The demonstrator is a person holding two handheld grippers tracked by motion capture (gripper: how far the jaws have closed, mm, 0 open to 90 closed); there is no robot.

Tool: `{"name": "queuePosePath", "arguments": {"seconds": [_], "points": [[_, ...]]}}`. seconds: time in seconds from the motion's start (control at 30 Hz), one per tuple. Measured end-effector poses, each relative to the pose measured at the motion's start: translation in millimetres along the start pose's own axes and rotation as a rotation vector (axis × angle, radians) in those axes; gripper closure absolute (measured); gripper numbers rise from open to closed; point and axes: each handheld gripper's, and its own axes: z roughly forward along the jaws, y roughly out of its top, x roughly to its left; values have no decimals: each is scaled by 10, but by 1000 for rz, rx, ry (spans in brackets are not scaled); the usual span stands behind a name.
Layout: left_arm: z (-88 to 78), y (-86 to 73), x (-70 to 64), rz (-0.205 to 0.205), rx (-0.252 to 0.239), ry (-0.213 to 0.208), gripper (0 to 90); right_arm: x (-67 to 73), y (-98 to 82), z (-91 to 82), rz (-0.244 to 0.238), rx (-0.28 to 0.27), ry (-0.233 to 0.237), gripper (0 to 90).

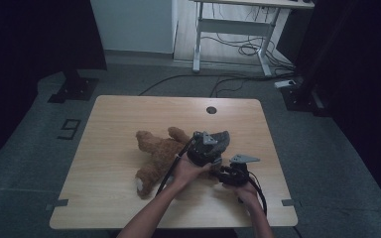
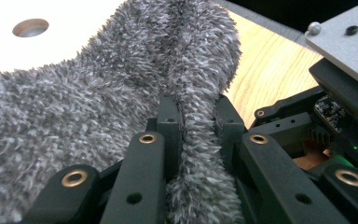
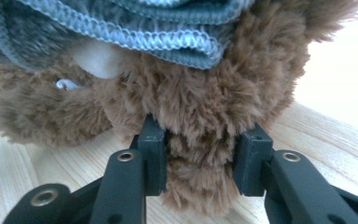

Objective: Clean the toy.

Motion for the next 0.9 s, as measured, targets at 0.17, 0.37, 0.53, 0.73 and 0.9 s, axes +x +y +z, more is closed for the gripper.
{"name": "queuePosePath", "arguments": {"seconds": [0.17,0.37,0.53,0.73,0.9], "points": [[-123,-7,60,5,-5,36,770,1,12,2,2,-4,10,638],[-283,-69,217,-39,-21,66,770,-9,10,0,5,-2,15,638],[-365,-178,372,-67,-8,100,772,-21,7,-3,9,-4,19,638],[-512,-355,554,-108,-6,119,771,-32,8,-1,6,-8,25,638],[-732,-419,645,-93,-24,164,770,-31,7,-5,11,-6,23,638]]}}
